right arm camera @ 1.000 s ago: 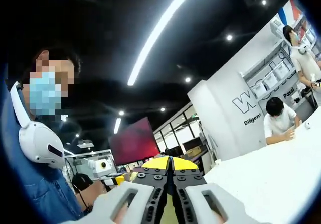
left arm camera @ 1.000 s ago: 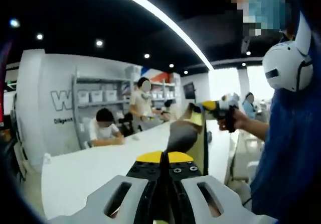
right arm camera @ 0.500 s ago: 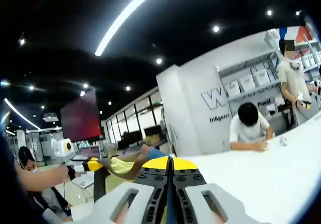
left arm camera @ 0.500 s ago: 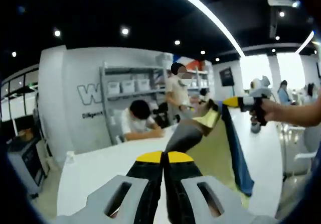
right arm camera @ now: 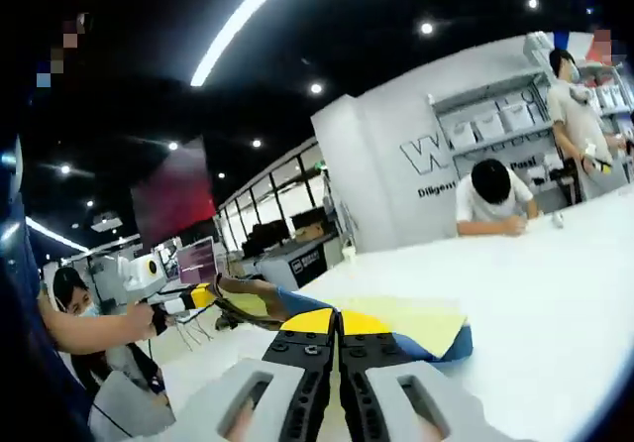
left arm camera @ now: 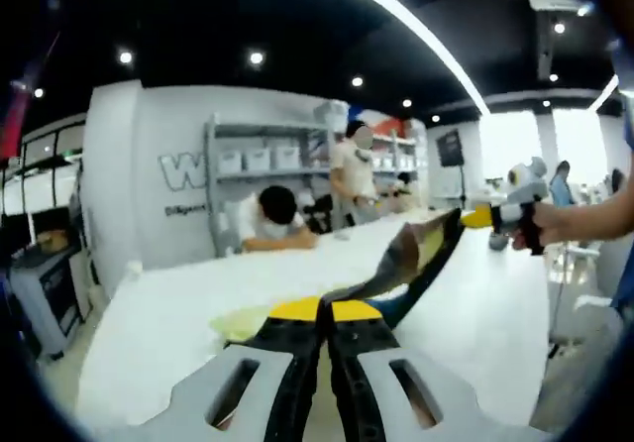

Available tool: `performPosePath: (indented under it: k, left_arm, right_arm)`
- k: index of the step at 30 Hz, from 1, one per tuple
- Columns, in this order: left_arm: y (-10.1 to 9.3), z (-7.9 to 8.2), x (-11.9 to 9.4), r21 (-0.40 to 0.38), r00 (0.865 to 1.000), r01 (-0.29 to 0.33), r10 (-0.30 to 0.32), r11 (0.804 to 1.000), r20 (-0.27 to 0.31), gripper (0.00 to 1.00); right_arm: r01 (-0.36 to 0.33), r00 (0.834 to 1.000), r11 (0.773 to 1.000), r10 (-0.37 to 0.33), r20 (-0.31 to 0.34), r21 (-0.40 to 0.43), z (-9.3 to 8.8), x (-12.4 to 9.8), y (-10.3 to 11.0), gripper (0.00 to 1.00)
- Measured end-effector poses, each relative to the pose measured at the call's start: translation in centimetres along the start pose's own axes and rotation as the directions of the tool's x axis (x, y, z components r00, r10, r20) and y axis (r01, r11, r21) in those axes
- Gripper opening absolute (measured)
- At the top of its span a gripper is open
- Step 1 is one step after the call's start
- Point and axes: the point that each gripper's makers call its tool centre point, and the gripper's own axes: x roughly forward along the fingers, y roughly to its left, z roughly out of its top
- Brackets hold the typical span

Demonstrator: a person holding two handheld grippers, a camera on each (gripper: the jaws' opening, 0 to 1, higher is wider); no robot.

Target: Fold the garment on the visible template until the final outline fits inside the template.

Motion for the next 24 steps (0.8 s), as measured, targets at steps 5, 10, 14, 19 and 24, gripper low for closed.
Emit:
performPosePath:
  k: [5, 10, 14, 19, 24]
  left_arm:
    - [-2.4, -7.4, -1.9, -0.082, 0.991, -0.005, -0.006, 0.997, -0.134, 0.0]
    - [-3.8, -11.7, -3.0, -0.09, 0.974, 0.035, -0.054, 0.995, -0.219, 0.0]
    - [-4.0, -13.6, -3.7, -0.087, 0.963, 0.056, -0.077, 0.995, -0.26, 0.0]
    - [-5.0, -15.4, -4.7, -0.067, 0.941, 0.097, -0.114, 0.993, -0.32, 0.0]
    - [-6.4, -17.3, -5.6, -0.046, 0.908, 0.149, -0.155, 0.988, -0.389, 0.0]
  right_arm:
    - [0.064, 0.991, 0.992, -0.051, -0.122, 0.106, -8.3, -2.1, -0.8, 0.0]
    - [0.09, 0.974, 0.989, -0.062, -0.22, 0.121, -13.1, -4.1, 0.1, 0.0]
    - [0.114, 0.964, 0.982, -0.072, -0.254, 0.152, -15.2, -5.5, 0.1, 0.0]
    - [0.127, 0.953, 0.979, -0.076, -0.293, 0.159, -16.8, -6.5, 0.2, 0.0]
    - [0.138, 0.94, 0.975, -0.074, -0.334, 0.175, -18.0, -7.3, 0.8, 0.0]
